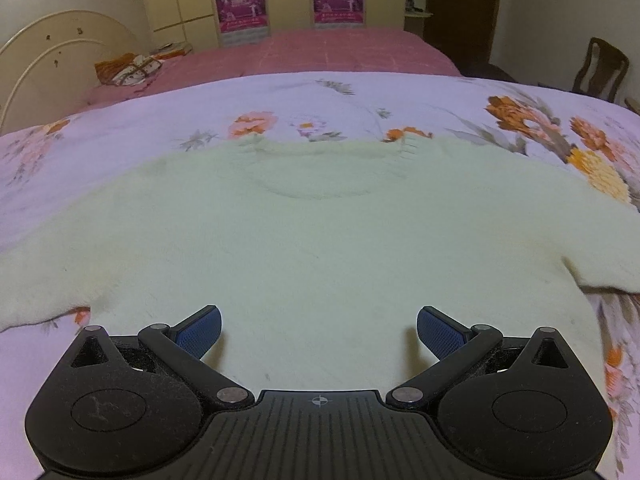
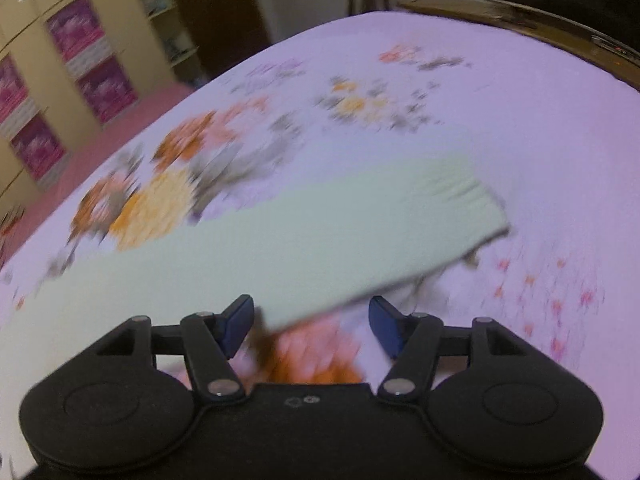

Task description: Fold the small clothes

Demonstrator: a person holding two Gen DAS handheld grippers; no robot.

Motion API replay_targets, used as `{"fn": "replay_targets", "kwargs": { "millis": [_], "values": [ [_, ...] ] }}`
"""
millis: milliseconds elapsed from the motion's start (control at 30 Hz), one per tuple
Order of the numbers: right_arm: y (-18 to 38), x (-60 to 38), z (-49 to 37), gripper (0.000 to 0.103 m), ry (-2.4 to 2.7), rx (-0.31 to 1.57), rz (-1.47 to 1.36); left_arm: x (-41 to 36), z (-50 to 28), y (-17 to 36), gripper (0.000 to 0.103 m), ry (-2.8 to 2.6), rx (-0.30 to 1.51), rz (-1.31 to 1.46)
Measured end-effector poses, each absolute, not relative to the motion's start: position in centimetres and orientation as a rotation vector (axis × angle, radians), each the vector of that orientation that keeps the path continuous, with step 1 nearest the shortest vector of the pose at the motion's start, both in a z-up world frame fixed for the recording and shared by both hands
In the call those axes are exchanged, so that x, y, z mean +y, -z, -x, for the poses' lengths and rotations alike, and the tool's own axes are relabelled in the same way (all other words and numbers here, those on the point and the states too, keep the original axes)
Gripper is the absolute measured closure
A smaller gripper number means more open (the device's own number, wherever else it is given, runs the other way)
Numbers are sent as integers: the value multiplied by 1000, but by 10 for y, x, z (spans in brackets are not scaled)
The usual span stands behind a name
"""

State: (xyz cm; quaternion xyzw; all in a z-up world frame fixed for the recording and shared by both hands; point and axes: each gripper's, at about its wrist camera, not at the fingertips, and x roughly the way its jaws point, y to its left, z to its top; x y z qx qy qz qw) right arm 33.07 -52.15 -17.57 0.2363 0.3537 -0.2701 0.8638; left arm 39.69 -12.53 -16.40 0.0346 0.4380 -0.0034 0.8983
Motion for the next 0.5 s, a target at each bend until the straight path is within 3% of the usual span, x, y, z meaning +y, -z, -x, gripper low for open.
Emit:
{"fn": "replay_targets", "kwargs": {
  "millis": [100, 167, 200, 267, 500],
  "values": [
    [177, -533, -338, 62, 612, 703, -468, -119, -403, 167, 0, -4, 901, -60],
    [178, -539, -340, 88, 636, 681, -455, -116, -405, 168, 0, -2, 897, -48],
    [177, -542, -339, 94, 632, 673, -458, -115, -406, 168, 0, -3, 895, -46],
    [174, -543, -337, 98, 607, 647, -476, -112, -407, 169, 0, -2, 891, -42],
    [134, -486, -351, 99, 391, 567, -349, -90, -410, 160, 0, -5, 886, 24]
  ]
}}
